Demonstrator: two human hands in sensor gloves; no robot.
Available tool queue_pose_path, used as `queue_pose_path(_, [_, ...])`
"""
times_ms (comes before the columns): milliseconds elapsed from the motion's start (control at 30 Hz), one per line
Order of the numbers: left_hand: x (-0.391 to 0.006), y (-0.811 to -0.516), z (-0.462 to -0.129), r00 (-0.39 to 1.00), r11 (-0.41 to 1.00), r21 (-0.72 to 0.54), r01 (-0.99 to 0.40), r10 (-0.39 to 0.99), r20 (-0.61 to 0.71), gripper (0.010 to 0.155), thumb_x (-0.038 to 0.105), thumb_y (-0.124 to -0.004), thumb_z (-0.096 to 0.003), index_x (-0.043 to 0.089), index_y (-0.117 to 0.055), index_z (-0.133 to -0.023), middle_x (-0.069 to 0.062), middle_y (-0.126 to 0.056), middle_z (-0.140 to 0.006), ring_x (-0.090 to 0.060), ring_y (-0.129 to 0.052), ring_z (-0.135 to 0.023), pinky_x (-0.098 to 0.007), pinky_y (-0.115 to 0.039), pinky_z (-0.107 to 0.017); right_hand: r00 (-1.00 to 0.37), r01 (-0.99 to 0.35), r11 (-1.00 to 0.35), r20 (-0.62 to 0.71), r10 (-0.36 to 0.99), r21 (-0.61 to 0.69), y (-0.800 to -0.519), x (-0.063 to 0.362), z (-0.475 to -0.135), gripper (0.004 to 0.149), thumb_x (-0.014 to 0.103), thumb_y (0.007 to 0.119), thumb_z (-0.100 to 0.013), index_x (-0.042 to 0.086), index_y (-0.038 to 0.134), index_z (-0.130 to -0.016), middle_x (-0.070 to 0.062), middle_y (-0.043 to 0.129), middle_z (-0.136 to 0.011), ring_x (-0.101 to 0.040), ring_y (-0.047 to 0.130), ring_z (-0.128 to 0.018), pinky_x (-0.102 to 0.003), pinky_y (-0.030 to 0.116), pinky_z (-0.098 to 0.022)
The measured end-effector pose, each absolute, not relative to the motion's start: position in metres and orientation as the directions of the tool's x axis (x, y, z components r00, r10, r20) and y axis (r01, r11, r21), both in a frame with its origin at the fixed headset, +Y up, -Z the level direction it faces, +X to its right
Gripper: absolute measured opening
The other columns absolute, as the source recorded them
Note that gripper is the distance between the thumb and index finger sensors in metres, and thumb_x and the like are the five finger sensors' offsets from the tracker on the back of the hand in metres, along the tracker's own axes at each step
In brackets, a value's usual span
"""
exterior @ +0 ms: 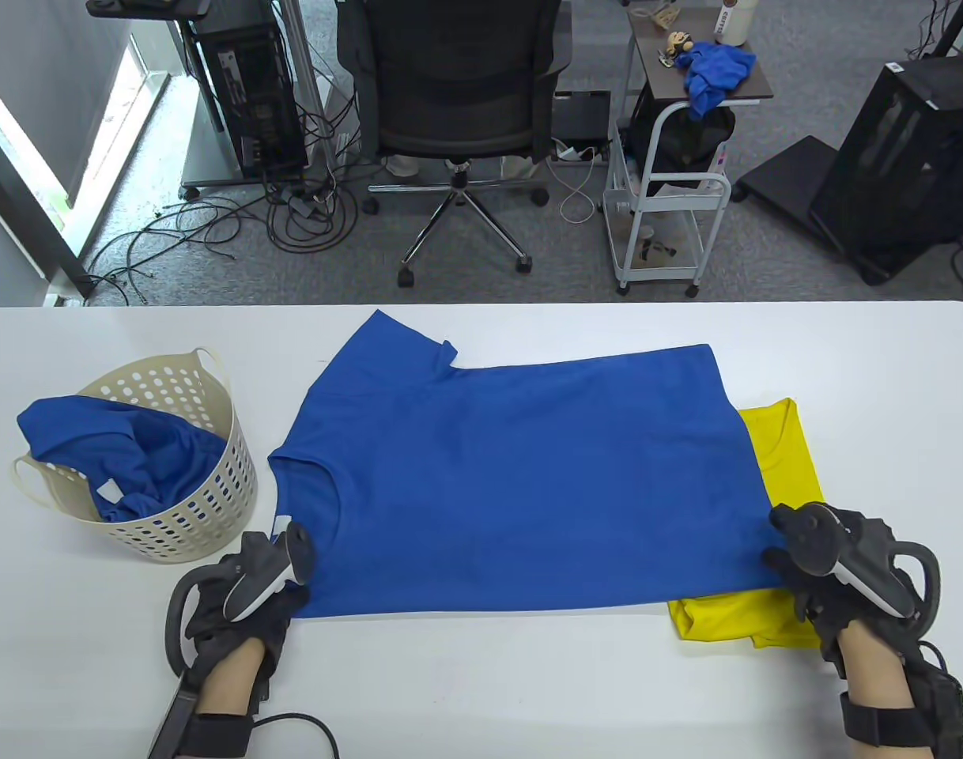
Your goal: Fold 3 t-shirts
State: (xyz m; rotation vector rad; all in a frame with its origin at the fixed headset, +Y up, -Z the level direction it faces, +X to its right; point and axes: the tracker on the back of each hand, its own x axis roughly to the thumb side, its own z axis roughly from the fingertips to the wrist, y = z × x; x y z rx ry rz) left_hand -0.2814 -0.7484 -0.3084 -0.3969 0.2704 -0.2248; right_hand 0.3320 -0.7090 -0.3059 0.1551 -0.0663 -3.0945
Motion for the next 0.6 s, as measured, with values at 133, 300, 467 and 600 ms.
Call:
queue_pose_path(133, [-0.277, -0.744, -0.304, 0.939, 0.915, -0.346, 0.207, -0.285, -0.193, 0.065, 0.051, -0.072, -0.0432, 0.041, -0.048, -0.103, 0.007, -0.056, -0.111, -0.017, -0.069, -0.100, -0.048, -0.063, -0.076, -0.998, 0.030, -0.998, -0.058, -0.033, 0.053, -0.712, 0.323, -0.307, 0.067, 0.054, 0.076, -0.039, 0.034, 0.056, -0.100, -0.007, 0.055, -0.113, -0.044, 0.058, -0.103, -0.070, 0.050, -0.071])
queue_pose_path(300, [-0.218, -0.718, -0.295, 0.989, 0.968, -0.211, 0.138, -0.147, -0.024, 0.066, 0.058, -0.068, -0.0429, 0.040, -0.050, -0.104, 0.006, -0.057, -0.112, -0.018, -0.070, -0.101, -0.046, -0.062, -0.077, -1.000, 0.005, -0.999, 0.003, -0.005, 0.054, -0.711, 0.312, -0.306, 0.070, 0.056, 0.075, -0.039, 0.034, 0.053, -0.101, -0.006, 0.053, -0.115, -0.046, 0.053, -0.106, -0.072, 0.047, -0.071])
queue_pose_path(467, [-0.122, -0.705, -0.296, 0.956, 0.944, -0.184, 0.275, -0.248, 0.155, 0.067, 0.061, -0.065, -0.0419, 0.042, -0.047, -0.104, 0.008, -0.057, -0.111, -0.015, -0.069, -0.102, -0.043, -0.063, -0.078, -0.999, 0.007, -0.999, 0.051, -0.005, 0.048, -0.714, 0.303, -0.303, 0.072, 0.059, 0.072, -0.038, 0.035, 0.048, -0.103, -0.006, 0.045, -0.118, -0.049, 0.039, -0.110, -0.076, 0.037, -0.072])
queue_pose_path(600, [-0.065, -0.713, -0.300, 0.951, 0.937, -0.222, 0.270, -0.224, 0.212, 0.067, 0.061, -0.064, -0.0412, 0.043, -0.047, -0.104, 0.008, -0.056, -0.112, -0.016, -0.067, -0.104, -0.047, -0.062, -0.079, -0.996, 0.042, -0.998, 0.084, -0.038, 0.046, -0.717, 0.295, -0.299, 0.073, 0.059, 0.071, -0.038, 0.035, 0.048, -0.103, -0.007, 0.044, -0.118, -0.050, 0.035, -0.110, -0.077, 0.032, -0.072])
